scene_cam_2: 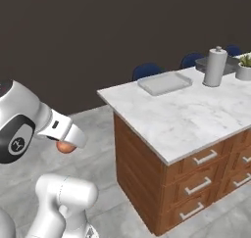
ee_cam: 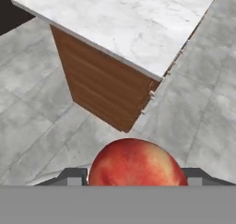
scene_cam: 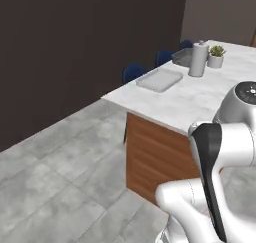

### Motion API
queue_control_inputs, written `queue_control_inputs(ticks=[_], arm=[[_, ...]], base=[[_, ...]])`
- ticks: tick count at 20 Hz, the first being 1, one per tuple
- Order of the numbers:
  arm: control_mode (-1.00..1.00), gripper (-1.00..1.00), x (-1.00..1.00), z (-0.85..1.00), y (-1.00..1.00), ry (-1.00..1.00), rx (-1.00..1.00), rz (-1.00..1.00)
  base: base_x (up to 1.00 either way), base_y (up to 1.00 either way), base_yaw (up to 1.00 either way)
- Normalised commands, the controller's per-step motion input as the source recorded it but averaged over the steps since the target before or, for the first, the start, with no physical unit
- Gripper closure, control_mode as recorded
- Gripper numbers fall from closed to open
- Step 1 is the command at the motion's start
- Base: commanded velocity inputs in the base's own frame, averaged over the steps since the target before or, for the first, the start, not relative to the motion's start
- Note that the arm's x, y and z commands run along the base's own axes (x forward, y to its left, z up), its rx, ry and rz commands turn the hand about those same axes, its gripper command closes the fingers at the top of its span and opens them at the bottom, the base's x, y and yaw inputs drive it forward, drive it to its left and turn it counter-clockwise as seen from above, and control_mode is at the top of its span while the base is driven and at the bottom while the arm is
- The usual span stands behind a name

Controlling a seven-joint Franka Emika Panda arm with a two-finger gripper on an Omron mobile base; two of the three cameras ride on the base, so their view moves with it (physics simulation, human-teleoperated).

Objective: Place the cold items (onion and peach) from the fridge in one tupperware on the dining counter. Place the warm items (hot dog and kebab skewer) in the stove area in another tupperware.

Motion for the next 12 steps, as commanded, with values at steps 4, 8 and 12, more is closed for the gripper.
queue_control_inputs(ticks=[4, 8, 12], arm=[[1.00, 1.00, 0.00, 0.00, 0.00, 0.00, 0.00, 0.00], [1.00, 1.00, 0.00, 0.00, 0.00, 0.00, 0.00, 0.00], [1.00, 1.00, 0.00, 0.00, 0.00, 0.00, 0.00, 0.00]], base=[[0.69, 1.00, -0.49], [0.68, 1.00, -0.49], [0.68, 1.00, -0.49]])
